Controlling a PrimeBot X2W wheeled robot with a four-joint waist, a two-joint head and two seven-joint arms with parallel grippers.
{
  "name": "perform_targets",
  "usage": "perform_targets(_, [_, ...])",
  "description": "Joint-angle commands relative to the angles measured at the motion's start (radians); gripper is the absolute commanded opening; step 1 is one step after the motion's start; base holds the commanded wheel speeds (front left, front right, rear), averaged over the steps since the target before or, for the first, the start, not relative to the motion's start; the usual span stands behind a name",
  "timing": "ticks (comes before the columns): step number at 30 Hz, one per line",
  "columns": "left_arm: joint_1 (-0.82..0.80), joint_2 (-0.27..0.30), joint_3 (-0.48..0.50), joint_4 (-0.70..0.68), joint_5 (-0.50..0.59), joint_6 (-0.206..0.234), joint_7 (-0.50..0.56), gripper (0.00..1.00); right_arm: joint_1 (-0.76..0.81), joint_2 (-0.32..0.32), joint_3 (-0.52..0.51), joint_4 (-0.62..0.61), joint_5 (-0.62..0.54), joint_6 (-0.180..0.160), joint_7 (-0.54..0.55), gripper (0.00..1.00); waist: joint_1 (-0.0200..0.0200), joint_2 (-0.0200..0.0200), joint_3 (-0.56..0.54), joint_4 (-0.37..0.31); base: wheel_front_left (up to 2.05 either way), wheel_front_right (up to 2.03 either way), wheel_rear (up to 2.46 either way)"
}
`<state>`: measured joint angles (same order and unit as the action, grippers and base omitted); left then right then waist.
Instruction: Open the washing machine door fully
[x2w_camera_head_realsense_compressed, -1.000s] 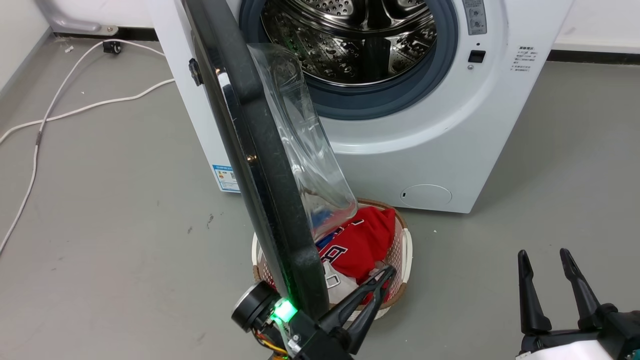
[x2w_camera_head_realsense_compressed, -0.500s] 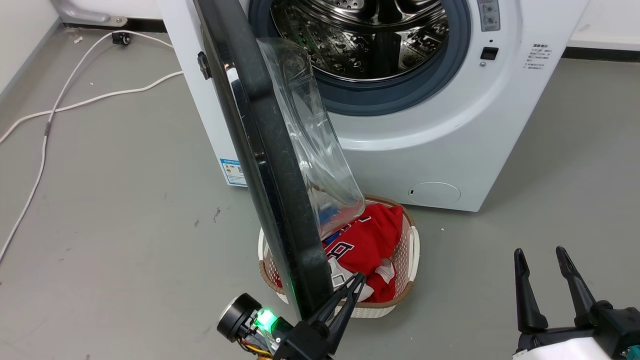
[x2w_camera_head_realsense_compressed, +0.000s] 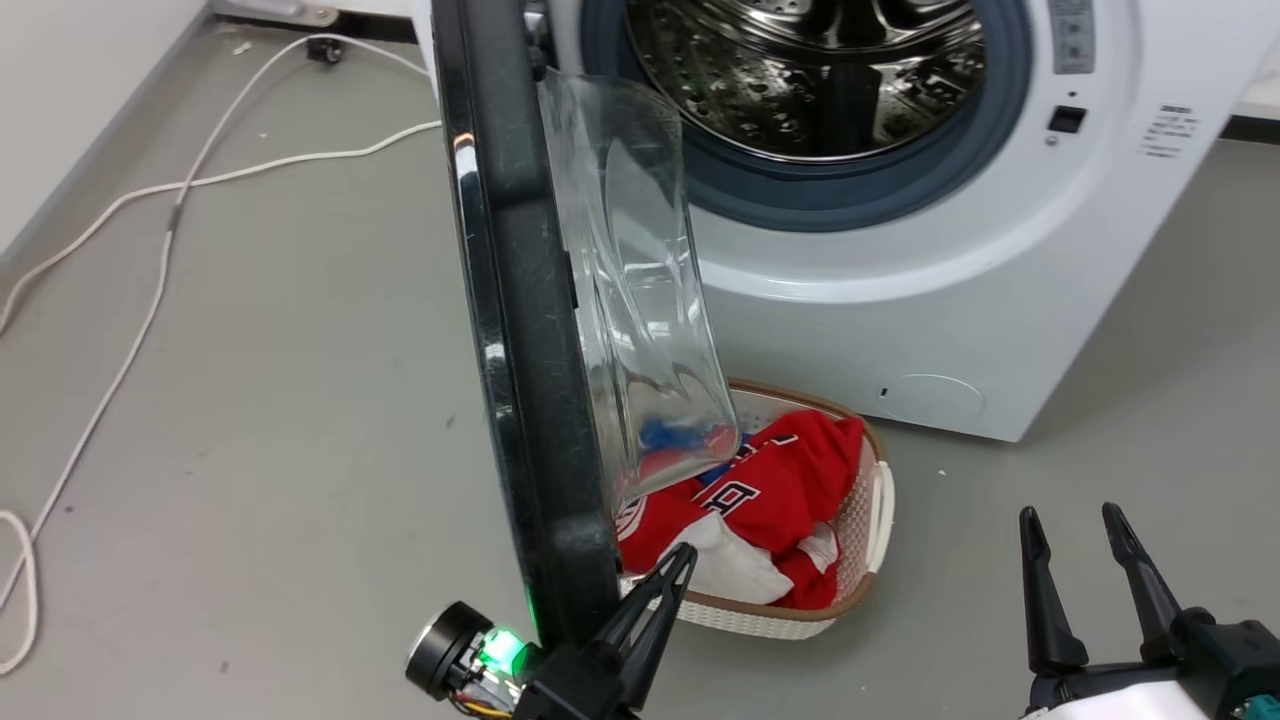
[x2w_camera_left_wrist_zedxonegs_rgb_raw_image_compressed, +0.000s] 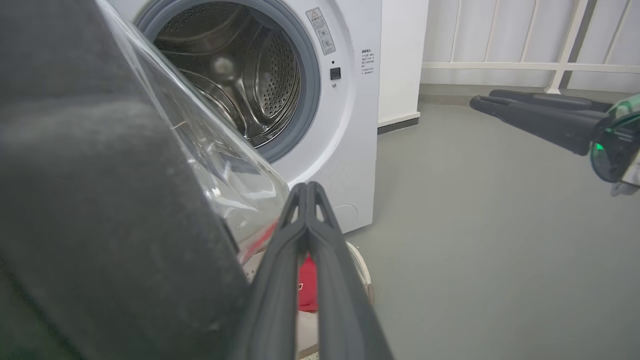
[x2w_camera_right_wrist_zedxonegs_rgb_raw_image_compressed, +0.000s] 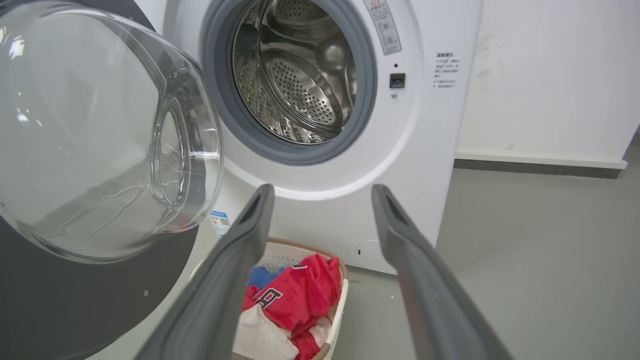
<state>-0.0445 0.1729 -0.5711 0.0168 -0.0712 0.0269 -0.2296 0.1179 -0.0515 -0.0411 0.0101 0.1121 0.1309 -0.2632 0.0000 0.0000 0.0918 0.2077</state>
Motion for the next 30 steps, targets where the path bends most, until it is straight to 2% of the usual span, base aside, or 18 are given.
perform_targets(1, [-0.004, 0.024, 0.047, 0.006, -0.009, 0.029, 0.004, 0.00, 0.007, 0.002, 0.001, 0.004, 0.002, 0.000, -0.002, 1.00, 0.0000, 0.0000, 0.003, 0.026, 0.00, 0.00, 0.00])
perform_targets(10, [0.050, 0.048, 0.111, -0.016, -0.048, 0.083, -0.005, 0.00, 0.016, 0.002, -0.007, 0.012, -0.005, 0.000, -0.002, 1.00, 0.0000, 0.0000, 0.015, 0.105, 0.00, 0.00, 0.00])
perform_targets(15, [0.068, 0.076, 0.183, -0.026, -0.076, 0.125, -0.012, 0.00, 0.015, 0.002, -0.011, 0.015, -0.008, 0.000, -0.002, 1.00, 0.0000, 0.0000, 0.021, 0.128, 0.00, 0.00, 0.00])
perform_targets(23, [0.080, 0.129, 0.309, 0.002, -0.135, 0.166, -0.022, 0.00, -0.005, 0.002, -0.007, 0.010, -0.020, 0.000, -0.002, 1.00, 0.0000, 0.0000, 0.042, 0.136, 0.00, 0.00, 0.00])
perform_targets(30, [0.060, 0.142, 0.376, 0.030, -0.170, 0.190, -0.027, 0.00, -0.017, 0.002, -0.008, 0.004, -0.036, 0.000, -0.002, 1.00, 0.0000, 0.0000, 0.074, 0.127, 0.00, 0.00, 0.00])
